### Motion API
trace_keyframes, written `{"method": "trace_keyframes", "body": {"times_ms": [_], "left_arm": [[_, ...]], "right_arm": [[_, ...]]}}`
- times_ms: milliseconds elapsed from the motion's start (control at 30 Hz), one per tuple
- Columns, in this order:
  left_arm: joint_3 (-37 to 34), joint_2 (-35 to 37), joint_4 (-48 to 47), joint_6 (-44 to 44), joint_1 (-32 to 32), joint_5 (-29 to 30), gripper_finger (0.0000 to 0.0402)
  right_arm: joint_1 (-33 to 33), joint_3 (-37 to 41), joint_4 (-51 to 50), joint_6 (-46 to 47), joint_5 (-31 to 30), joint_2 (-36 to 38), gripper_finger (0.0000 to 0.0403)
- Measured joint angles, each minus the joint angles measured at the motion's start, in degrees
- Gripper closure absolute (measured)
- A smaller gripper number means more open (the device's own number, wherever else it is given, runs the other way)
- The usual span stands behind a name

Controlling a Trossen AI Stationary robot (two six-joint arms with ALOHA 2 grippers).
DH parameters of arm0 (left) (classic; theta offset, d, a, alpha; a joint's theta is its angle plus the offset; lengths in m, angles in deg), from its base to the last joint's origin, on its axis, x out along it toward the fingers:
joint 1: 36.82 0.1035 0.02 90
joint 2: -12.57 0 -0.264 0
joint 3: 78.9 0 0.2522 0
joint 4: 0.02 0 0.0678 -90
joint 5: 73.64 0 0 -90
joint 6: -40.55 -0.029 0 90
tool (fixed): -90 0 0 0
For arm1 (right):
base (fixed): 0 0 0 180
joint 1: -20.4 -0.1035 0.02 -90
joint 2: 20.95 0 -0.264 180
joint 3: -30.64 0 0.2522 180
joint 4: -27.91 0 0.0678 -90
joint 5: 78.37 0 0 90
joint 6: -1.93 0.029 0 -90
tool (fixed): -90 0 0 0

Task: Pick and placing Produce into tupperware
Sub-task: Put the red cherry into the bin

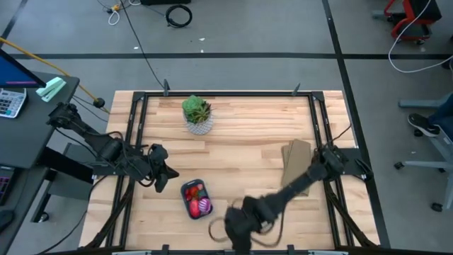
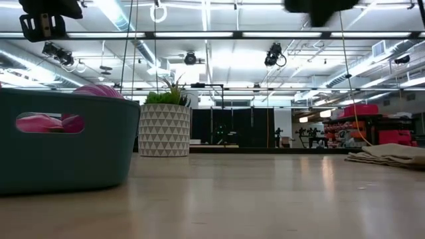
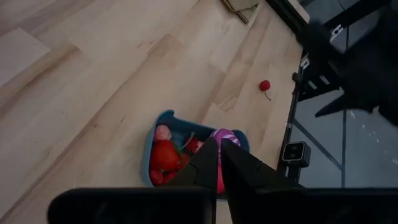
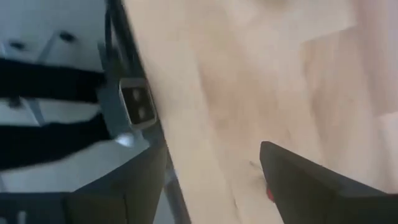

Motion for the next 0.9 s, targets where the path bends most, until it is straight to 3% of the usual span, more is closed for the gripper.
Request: {"method": "trace_keyframes", "body": {"times_ms": [200,367,733,900], "left_arm": [[0.0,0.0,0.2,0.0,0.0,0.9,0.0380],[0.0,0.0,0.4,0.0,0.0,1.2,0.0393],[0.0,0.0,1.5,0.0,0.0,1.2,0.0376],[0.0,0.0,2.0,-0.1,0.0,1.2,0.0386]], "right_arm": [[-6.4,0.1,-0.5,-10.0,-7.5,-3.5,0.0139],[-8.3,0.8,-1.8,-9.9,-11.1,-4.9,0.0140],[-6.6,11.6,3.1,-4.7,-8.4,-5.0,0.0143],[-6.6,13.0,4.5,-4.6,-8.4,-4.9,0.0162]]}}
